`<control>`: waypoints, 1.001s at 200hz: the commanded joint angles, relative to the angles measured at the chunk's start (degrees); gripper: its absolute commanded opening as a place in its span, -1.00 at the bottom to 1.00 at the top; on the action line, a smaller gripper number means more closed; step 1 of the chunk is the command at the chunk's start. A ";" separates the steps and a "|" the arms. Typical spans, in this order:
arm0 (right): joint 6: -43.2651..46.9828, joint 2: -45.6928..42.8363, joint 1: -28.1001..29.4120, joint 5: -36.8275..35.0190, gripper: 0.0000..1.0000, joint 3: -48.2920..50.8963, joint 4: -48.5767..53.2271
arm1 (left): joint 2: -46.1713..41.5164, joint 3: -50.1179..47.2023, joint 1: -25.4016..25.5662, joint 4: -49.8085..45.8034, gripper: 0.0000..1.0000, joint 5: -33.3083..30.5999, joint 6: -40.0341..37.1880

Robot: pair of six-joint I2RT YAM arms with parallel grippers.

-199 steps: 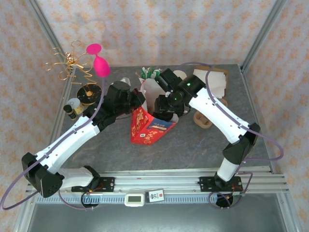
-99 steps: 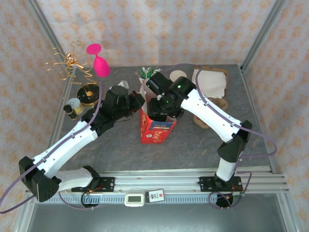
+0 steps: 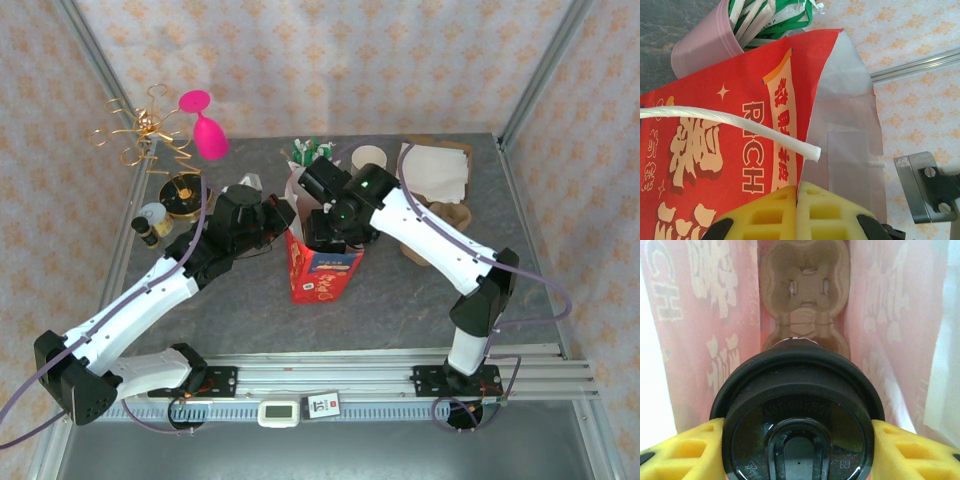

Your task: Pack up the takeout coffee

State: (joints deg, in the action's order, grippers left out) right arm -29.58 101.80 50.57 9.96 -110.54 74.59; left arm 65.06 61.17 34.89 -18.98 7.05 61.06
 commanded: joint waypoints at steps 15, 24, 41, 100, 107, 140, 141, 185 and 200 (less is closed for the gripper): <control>-0.60 1.22 1.72 -2.61 -0.13 0.52 0.47 | 0.43 0.11 0.26 1.75 -1.00 -0.31 -0.38; -0.56 1.12 1.73 -3.14 -0.13 1.03 0.47 | 0.31 0.53 0.26 0.34 -1.00 -1.34 -0.79; -0.31 1.11 1.69 -3.57 -0.13 1.76 0.46 | -0.02 0.71 0.26 -0.79 -1.00 -2.47 -1.45; -0.15 2.12 1.73 -5.09 -0.13 2.84 0.47 | 0.32 0.49 0.26 -0.24 -1.00 -1.26 -1.91; -0.18 2.41 1.73 -4.79 -0.13 2.64 0.47 | 0.33 0.40 0.28 0.14 -1.00 -1.09 -1.96; 0.13 3.42 1.73 -5.25 -0.13 2.35 0.46 | 0.51 0.72 0.26 -1.14 -1.00 -1.72 -2.86; 0.13 3.46 1.68 -5.27 -0.13 2.35 0.42 | 0.51 0.71 0.26 -1.14 -1.00 -1.75 -2.91; 0.11 4.91 1.70 -5.13 -0.13 1.55 0.38 | 0.60 1.48 0.26 -2.59 -0.97 -2.13 -3.74; 0.06 5.31 1.73 -4.81 -0.13 0.92 0.38 | 0.69 1.59 0.27 -2.43 -0.85 -1.60 -3.93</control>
State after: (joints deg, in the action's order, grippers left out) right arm -29.56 105.62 52.10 6.98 -108.01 74.35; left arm 65.39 61.12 34.89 -19.88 5.89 58.61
